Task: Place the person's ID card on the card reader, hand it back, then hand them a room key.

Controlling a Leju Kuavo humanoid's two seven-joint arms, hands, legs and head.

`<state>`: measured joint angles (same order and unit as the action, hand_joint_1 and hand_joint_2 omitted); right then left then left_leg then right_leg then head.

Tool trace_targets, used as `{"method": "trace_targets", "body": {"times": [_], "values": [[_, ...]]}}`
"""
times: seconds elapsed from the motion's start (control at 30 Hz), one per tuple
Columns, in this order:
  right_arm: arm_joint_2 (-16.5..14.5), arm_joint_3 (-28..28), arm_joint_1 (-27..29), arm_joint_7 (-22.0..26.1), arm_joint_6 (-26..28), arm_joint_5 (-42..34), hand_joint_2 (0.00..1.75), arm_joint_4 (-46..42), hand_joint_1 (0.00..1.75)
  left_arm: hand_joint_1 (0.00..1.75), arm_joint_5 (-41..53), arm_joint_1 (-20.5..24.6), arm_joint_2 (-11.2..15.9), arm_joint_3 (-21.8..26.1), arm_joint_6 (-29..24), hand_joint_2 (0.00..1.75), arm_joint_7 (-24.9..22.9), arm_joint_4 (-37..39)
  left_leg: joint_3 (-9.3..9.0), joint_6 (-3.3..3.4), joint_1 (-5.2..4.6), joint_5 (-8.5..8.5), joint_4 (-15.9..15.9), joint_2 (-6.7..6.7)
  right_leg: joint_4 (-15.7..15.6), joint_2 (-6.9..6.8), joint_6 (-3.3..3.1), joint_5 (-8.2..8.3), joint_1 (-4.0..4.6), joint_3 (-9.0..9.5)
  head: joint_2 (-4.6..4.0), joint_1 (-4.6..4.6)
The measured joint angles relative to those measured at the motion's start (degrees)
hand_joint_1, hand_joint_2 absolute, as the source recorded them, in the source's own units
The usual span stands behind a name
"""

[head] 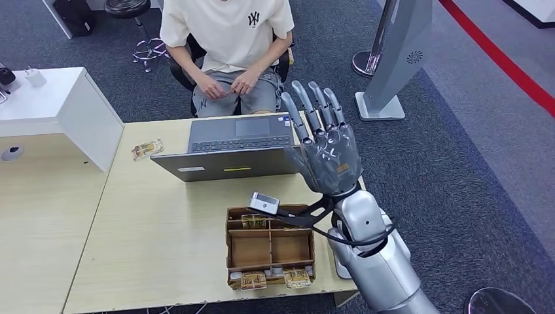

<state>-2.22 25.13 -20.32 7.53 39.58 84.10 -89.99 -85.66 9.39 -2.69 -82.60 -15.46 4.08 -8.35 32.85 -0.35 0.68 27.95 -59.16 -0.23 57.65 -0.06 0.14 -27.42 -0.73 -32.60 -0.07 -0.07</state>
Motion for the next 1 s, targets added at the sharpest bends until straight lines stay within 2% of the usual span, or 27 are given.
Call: {"method": "trace_targets", "body": {"times": [0.1, 0.2, 0.37, 0.43, 0.47, 0.57, 0.6, 0.67, 0.7, 0.77, 0.83, 0.87, 0.9, 1.0], "values": [[-2.18, -2.48, 4.39, 5.05, 0.01, -2.24, 1.75, -5.07, 0.00, 0.00, -0.17, -0.49, 0.00, 0.00, -0.10, 0.00, 0.34, 0.00, 0.02, -0.01, 0.00, 0.01, 0.01, 0.00, 0.00, 0.00, 0.02, -0.02, 0.00, -0.01, 0.00, 0.01], [-3.73, -4.25, 7.12, 7.92, 0.00, -3.67, 1.75, -8.03, 0.00, 0.00, -0.22, -0.72, 0.00, 0.00, -0.17, 0.00, 0.53, 0.00, 0.01, -0.02, 0.00, 0.01, 0.02, 0.02, -0.01, 0.00, 0.02, -0.02, 0.00, -0.01, -0.01, 0.01], [-7.67, -7.72, 14.87, 18.93, 0.00, -7.09, 1.75, -12.34, 0.00, 0.00, -0.50, -1.20, 0.00, 0.02, -0.69, 0.00, 0.76, 0.00, 0.01, -0.03, 0.00, 0.01, 0.02, -0.01, -0.01, -0.04, 0.02, -0.02, 0.00, 0.00, 0.00, 0.00], [-8.44, -8.16, 18.21, 20.18, 0.00, -7.43, 1.75, -13.91, 0.06, 0.00, -0.60, -1.31, 0.01, 0.02, -1.06, 0.00, 0.77, 0.00, 0.04, -0.03, 0.01, 0.02, 0.02, -0.01, -0.01, -0.04, 0.02, -0.02, 0.00, -0.02, 0.00, 0.01], [-8.70, -8.23, 19.47, 20.24, 0.00, -7.49, 1.75, -14.49, 0.35, 0.00, -0.61, -1.36, 0.02, 0.02, -1.20, 0.00, 0.78, 0.00, 0.05, -0.03, 0.00, 0.02, 0.02, 0.00, -0.01, -0.02, 0.02, -0.02, 0.00, -0.03, 0.00, 0.00], [-9.37, -8.48, 21.98, 20.99, 0.00, -7.62, 1.75, -15.65, 1.57, 0.00, -0.64, -1.40, 0.07, 0.05, -1.35, 0.00, 0.79, 0.00, 0.04, -0.03, 0.00, 0.02, 0.03, 0.03, -0.02, 0.00, 0.02, -0.03, 0.00, -0.05, 0.00, 0.00], [-9.60, -8.58, 22.82, 21.52, 0.00, -7.67, 1.75, -15.92, 1.72, 0.00, -0.64, -1.42, 0.09, 0.08, -1.37, 0.00, 0.79, 0.00, 0.04, -0.03, 0.00, 0.02, 0.03, 0.02, -0.02, -0.01, 0.02, -0.03, 0.00, -0.05, 0.00, 0.01], [-10.13, -8.77, 24.63, 22.66, 0.00, -7.79, 1.75, -16.19, 1.69, 0.00, -0.65, -1.49, 0.12, 0.15, -1.41, 0.00, 0.79, 0.00, 0.05, -0.03, 0.00, 0.02, 0.03, 0.02, -0.02, -0.01, 0.02, -0.03, 0.00, -0.04, 0.00, 0.00], [-10.37, -8.85, 25.43, 23.15, 0.00, -7.83, 1.75, -16.21, 1.61, 0.00, -0.65, -1.52, 0.14, 0.17, -1.45, 0.00, 0.79, 0.00, 0.04, -0.03, 0.00, 0.02, 0.03, 0.02, -0.02, -0.01, 0.02, -0.03, 0.00, -0.04, 0.00, 0.00], [-10.85, -9.04, 26.68, 23.80, 0.00, -7.88, 1.75, -16.17, 1.16, 0.00, -0.65, -1.52, 0.19, 0.21, -1.53, 0.00, 0.79, 0.01, 0.04, -0.03, 0.00, 0.02, 0.03, 0.02, -0.02, -0.01, 0.02, -0.03, 0.00, -0.04, 0.00, 0.00], [-11.29, -9.25, 27.56, 24.17, 0.00, -7.97, 1.75, -16.01, 0.58, 0.00, -0.65, -1.53, 0.22, 0.24, -1.63, 0.00, 0.79, 0.02, 0.04, -0.03, 0.00, 0.02, 0.03, 0.02, -0.01, -0.01, 0.02, -0.03, 0.00, -0.04, 0.00, 0.00], [-11.46, -9.32, 27.87, 24.29, 0.00, -8.05, 1.75, -15.86, 0.46, 0.00, -0.65, -1.53, 0.23, 0.24, -1.72, 0.00, 0.79, 0.02, 0.04, -0.03, 0.00, 0.02, 0.03, 0.02, -0.01, -0.01, 0.02, -0.03, 0.00, -0.04, -0.01, 0.00], [-11.58, -9.38, 28.07, 24.27, -0.01, -8.10, 1.75, -15.68, 0.36, 0.00, -0.65, -1.53, 0.24, 0.24, -1.81, 0.00, 0.78, 0.02, 0.04, -0.03, 0.00, 0.02, 0.03, 0.02, -0.01, -0.01, 0.02, -0.02, 0.00, -0.04, -0.01, 0.00], [-11.70, -9.46, 28.36, 23.14, -0.01, -7.87, 1.75, -14.88, 0.35, 0.00, -0.65, -1.54, 0.27, 0.24, -2.01, 0.00, 0.70, 0.02, 0.04, -0.03, 0.00, 0.02, 0.03, 0.02, -0.01, 0.00, 0.02, -0.02, 0.00, -0.03, 0.00, 0.00]]}}
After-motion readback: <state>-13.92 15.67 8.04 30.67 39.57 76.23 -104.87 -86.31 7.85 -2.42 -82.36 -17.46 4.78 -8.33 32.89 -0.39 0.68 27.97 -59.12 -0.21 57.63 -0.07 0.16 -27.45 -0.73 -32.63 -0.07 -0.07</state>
